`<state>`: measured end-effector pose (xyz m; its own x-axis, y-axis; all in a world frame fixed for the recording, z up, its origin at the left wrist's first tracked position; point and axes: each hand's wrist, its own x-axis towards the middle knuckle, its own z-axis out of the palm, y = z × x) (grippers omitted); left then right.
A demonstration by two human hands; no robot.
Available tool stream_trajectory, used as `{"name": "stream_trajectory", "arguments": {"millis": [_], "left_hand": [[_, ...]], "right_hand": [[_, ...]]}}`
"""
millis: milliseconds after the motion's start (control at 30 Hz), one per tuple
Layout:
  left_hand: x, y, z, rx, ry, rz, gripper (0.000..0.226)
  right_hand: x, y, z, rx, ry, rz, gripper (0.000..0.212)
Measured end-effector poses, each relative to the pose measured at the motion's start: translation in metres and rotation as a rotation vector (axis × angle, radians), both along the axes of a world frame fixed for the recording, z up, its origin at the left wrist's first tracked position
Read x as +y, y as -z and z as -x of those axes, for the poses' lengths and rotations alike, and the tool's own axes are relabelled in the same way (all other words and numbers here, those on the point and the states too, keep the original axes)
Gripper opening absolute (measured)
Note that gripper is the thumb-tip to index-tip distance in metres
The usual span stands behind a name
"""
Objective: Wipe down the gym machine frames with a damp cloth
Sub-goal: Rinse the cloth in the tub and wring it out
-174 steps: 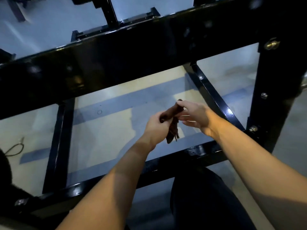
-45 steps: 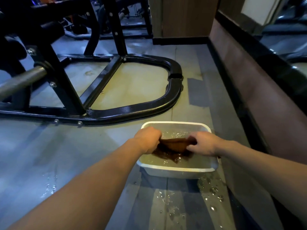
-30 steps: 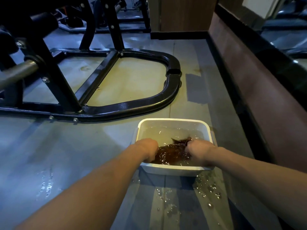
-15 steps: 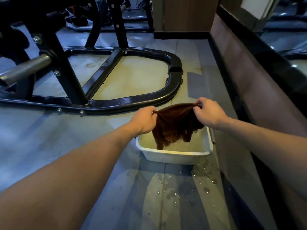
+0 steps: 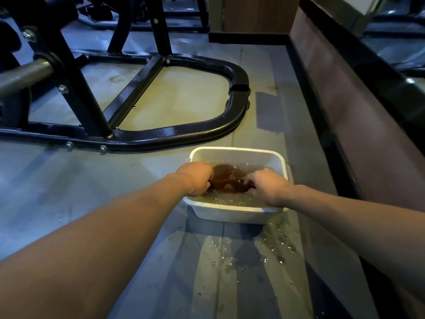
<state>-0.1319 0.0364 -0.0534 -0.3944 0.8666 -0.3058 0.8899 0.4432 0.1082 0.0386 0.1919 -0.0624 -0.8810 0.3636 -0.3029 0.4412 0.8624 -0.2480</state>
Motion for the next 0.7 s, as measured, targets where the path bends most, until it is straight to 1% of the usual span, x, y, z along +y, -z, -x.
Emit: {"name": "stream_trajectory", "arguments": {"millis": [67, 100, 167, 233, 300, 367, 467, 567, 700], "left_hand": [[0.006, 0.007, -0.003, 0.006, 0.023, 0.09, 0.009], [0.009, 0.012, -0.004, -0.006, 0.028, 0.14, 0.011], [0.015, 0.022, -0.004, -0.041, 0.023, 0.235, 0.015], [0.019, 0.026, -0.006, -0.08, 0.008, 0.3, 0.015], [0.022, 0.028, -0.009, -0.124, -0.005, 0.327, 0.013], [0.022, 0.026, -0.01, -0.173, -0.022, 0.317, 0.015], [0.019, 0.015, -0.006, -0.32, -0.124, 0.179, 0.019], [0.014, -0.011, -0.002, -0.487, -0.271, -0.058, 0.024], [0.008, -0.041, 0.004, -0.549, -0.422, -0.399, 0.025]], "right_hand": [[-0.003, 0.012, 0.003, -0.088, -0.038, -0.005, 0.031], [-0.001, 0.017, 0.005, -0.124, -0.036, 0.0, 0.032], [0.009, 0.023, 0.009, -0.179, -0.032, 0.018, 0.03], [0.015, 0.027, 0.01, -0.256, -0.052, 0.016, 0.023], [0.017, 0.027, 0.009, -0.323, -0.071, 0.025, 0.021], [0.016, 0.026, 0.009, -0.302, -0.058, 0.058, 0.021], [0.018, 0.015, 0.009, -0.096, 0.076, 0.119, 0.023], [0.022, -0.008, 0.01, 0.163, 0.235, 0.128, 0.027], [0.027, -0.043, 0.009, 0.396, 0.407, 0.15, 0.029]]}}
